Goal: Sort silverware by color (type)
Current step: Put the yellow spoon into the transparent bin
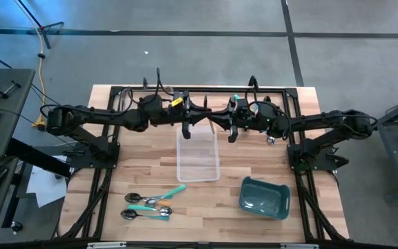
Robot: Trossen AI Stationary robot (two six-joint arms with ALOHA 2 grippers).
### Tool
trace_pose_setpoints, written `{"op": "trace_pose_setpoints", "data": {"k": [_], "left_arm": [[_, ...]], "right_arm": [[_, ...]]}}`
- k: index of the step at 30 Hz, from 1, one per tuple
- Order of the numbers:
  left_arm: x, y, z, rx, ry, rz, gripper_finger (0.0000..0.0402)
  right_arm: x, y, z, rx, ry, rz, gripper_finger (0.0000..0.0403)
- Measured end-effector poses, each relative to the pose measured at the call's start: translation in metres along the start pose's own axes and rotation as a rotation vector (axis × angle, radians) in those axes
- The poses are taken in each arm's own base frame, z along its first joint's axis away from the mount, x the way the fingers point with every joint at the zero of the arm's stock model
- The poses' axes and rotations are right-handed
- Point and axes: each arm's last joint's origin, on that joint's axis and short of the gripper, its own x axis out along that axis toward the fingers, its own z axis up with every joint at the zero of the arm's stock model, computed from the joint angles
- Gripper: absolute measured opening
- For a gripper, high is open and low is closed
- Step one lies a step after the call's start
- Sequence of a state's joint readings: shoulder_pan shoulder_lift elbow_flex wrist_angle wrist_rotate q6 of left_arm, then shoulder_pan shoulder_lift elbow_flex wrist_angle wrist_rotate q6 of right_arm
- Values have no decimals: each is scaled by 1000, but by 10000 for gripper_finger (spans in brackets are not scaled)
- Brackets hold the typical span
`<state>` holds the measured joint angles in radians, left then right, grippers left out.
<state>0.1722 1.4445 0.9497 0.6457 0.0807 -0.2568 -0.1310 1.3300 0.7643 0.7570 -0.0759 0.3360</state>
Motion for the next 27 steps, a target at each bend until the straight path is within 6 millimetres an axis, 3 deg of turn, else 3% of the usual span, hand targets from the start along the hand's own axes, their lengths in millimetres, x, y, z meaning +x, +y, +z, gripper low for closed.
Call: {"op": "trace_pose_setpoints", "data": {"k": [16, 22, 27], "left_arm": [[-7, 7, 1, 52, 73, 52, 6], [-28, 12, 18, 101, 149, 103, 6], [-58, 8, 33, 144, 195, 116, 6]], "right_arm": [[-4, -6, -1, 35, 68, -38, 82], [-15, -14, 9, 111, 109, -102, 150], [-27, -15, 23, 52, 108, -124, 204]]}}
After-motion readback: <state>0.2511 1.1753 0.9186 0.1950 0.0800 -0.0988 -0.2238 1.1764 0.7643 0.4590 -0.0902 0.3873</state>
